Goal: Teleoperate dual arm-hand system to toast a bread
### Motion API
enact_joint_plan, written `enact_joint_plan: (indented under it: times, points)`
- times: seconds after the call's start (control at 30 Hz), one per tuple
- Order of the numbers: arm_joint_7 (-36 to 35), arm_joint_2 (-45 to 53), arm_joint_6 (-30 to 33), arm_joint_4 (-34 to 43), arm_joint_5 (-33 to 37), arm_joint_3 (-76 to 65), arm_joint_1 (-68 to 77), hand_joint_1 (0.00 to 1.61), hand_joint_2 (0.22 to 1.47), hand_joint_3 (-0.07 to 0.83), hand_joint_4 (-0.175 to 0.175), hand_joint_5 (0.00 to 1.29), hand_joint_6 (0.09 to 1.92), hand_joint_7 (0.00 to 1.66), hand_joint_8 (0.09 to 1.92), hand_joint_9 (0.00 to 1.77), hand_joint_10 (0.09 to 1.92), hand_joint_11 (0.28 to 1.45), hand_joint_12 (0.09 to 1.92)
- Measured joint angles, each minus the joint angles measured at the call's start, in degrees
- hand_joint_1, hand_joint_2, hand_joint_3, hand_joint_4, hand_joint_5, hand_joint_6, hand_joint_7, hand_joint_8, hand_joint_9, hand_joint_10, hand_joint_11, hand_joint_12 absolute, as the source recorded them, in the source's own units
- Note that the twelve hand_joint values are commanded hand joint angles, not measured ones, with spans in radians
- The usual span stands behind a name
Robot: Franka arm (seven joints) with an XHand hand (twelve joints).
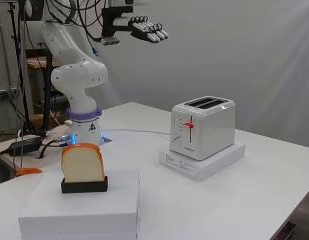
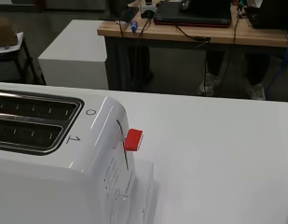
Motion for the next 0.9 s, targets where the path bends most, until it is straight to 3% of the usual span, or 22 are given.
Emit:
enact_joint_plan:
  times: [0.07,0.17,0.23,0.33,0.43,0.7,0.9]
  points:
    - [-5.3,-0.5,0.6,0.5,-0.7,-0.9,0.2,0.26,1.03,-0.008,-0.036,0.31,0.09,0.36,0.09,0.44,0.09,0.4,0.09]
    - [-12.4,-0.3,-0.1,2.1,-1.4,-3.1,0.2,0.25,1.04,0.0,-0.086,0.25,0.09,0.35,0.09,0.43,0.09,0.4,0.09]
    - [-13.4,2.5,-1.9,4.8,-2.7,-5.3,-0.2,0.16,1.07,0.011,-0.063,0.24,0.09,0.34,0.09,0.44,0.09,0.41,0.09]
    - [-7.5,7.5,-3.0,7.9,-5.0,-7.0,-0.7,0.11,1.08,0.011,-0.026,0.26,0.09,0.33,0.09,0.44,0.09,0.42,0.09]
    - [-2.7,13.0,-2.7,10.8,-5.3,-11.0,-1.0,0.09,1.08,0.007,-0.012,0.26,0.09,0.31,0.09,0.42,0.09,0.43,0.09]
    - [-8.4,37.6,-2.3,22.2,-6.5,-24.2,-4.0,0.04,1.16,0.001,0.038,0.34,0.09,0.38,0.09,0.52,0.09,0.49,0.09]
    - [-7.3,57.0,-2.6,34.1,-5.3,-24.9,-8.5,0.0,1.02,-0.008,0.058,0.46,0.09,0.57,0.09,0.68,0.09,0.54,0.09]
